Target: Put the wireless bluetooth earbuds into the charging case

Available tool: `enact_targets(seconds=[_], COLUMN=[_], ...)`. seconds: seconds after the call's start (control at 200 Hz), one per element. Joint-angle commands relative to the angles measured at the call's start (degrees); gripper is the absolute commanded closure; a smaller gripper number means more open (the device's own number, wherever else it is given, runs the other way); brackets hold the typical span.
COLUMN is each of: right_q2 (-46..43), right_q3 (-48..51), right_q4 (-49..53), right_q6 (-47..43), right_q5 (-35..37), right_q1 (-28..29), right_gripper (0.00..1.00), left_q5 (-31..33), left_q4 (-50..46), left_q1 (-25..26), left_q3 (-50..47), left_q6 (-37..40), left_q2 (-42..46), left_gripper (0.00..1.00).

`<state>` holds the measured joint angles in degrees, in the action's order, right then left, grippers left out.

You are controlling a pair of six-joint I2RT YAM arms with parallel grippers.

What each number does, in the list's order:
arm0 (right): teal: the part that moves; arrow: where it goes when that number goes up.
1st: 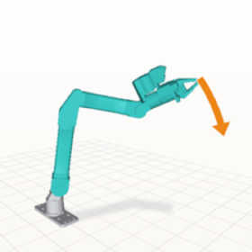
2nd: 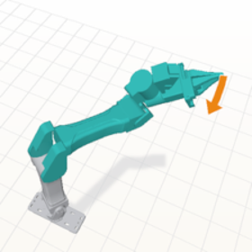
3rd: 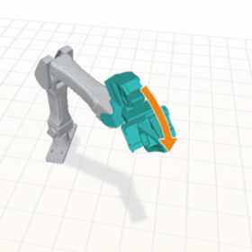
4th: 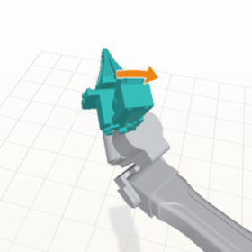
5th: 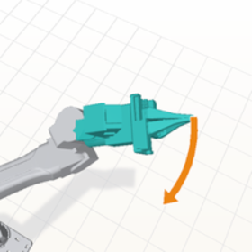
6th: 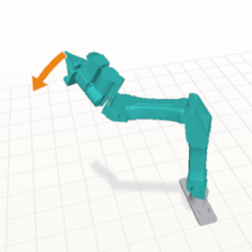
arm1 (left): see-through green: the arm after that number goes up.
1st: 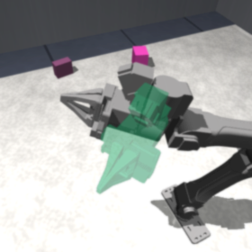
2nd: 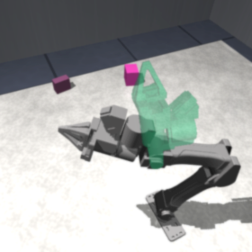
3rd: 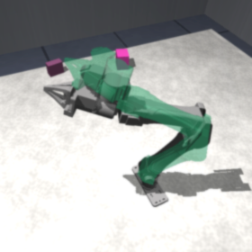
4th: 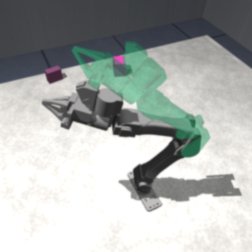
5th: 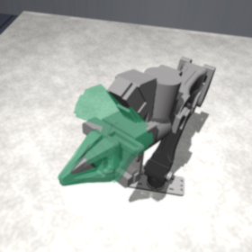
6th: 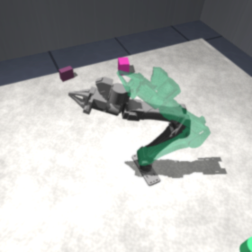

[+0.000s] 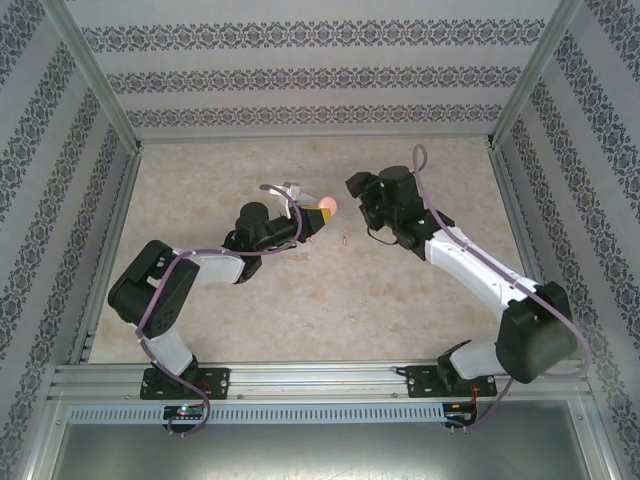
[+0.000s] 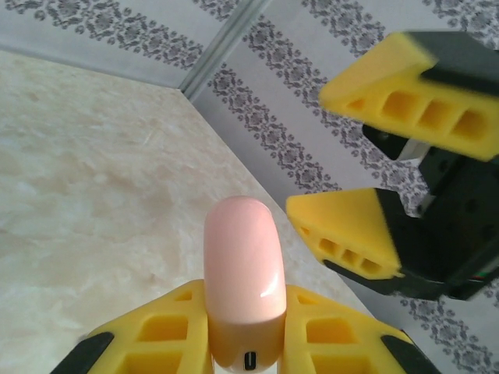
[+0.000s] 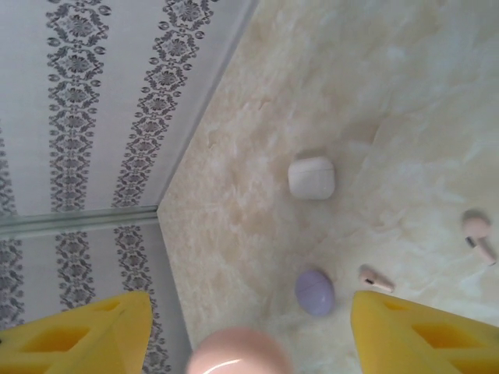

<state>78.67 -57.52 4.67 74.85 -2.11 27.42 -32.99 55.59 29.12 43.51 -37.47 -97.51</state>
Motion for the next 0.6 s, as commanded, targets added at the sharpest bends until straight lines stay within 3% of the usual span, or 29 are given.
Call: enact_targets(seconds=[0.0, 0.17, 0.305, 0.51, 0.6], right_q2=[-2.8, -10.0, -14.3, -15.3, -14.0], right_q3=[5.8, 10.9, 12.0, 11.7, 11.0], right_q4=[-5.8, -8.9, -8.1, -7.4, -7.6], right_q6=[-11.1, -29.7, -41.0, -48.0, -48.2], right_q5=[-2.0, -5.4, -13.0, -25.2, -27.1], right_q1=[-1.1, -2.9, -3.5, -3.7, -3.4], right_gripper=[0.32, 0.32, 0.32, 0.33, 0.34], left_q5=[-6.1, -11.0, -12.9, -18.2, -19.7], left_q4=[-6.8, -17.6, -23.1, -25.1, -26.0], left_q1=[-0.8, -1.3, -1.7, -2.2, -2.2], left_q3=[2.5, 5.1, 5.9, 6.4, 6.6], left_q6=[4.2, 9.2, 11.8, 13.2, 13.4], left_q2=[3.9, 7.7, 9.8, 10.4, 10.3], left_gripper=[1.00, 1.00, 1.00, 1.00, 1.00])
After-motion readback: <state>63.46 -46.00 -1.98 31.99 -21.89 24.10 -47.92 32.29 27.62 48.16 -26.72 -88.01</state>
